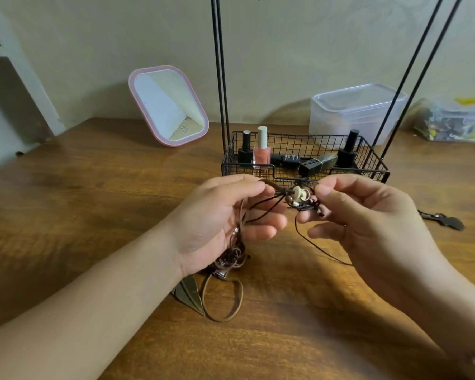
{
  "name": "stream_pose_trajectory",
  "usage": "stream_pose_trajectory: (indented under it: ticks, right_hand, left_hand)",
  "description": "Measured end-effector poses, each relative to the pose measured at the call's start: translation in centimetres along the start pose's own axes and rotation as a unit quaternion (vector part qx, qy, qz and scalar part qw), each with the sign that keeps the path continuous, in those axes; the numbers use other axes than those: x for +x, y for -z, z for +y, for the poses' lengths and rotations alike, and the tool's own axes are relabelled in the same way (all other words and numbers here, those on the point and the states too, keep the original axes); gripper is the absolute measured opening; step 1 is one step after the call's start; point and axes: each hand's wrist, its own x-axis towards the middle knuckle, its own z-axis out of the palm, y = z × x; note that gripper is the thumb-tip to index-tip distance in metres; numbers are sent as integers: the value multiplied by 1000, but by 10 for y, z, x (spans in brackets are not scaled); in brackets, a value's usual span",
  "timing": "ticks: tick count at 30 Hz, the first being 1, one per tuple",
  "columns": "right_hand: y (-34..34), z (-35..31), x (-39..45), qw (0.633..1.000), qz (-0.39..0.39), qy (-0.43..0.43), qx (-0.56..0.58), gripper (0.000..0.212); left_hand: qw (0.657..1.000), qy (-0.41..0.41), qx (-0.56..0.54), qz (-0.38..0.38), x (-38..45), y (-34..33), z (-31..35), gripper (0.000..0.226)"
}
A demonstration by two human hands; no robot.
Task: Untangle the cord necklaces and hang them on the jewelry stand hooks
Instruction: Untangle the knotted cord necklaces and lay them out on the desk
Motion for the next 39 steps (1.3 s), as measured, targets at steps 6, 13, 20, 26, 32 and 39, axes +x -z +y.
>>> stream_pose_trajectory:
  ticks: [6,13,20,26,32,39]
  right_hand:
    - [-2,1,-3,998,10,49,-49,5]
    - [-6,-1,-9,989,-34,114,-92,5]
    - [-4,4,-7,978,-73,142,-133,6]
    - [-2,5,-7,953,-96,153,-243,3]
    - [-1,6,-6,964,-77,139,-213,4]
    - [-1,4,-6,975,-42,133,-175,8]
  left_hand:
    - [858,-310,407,48,-4,-7,-19,23]
    - [846,-285,443,79,-1,-5,-21,8]
    - [876,-216,431,7,-1,-4,-15,16]
    - [895,-201,399,10,-1,-5,-14,14]
    - [960,-122,251,12,-1,-4,-12,17]
    - [991,-38,124,-16,0,0,-7,21]
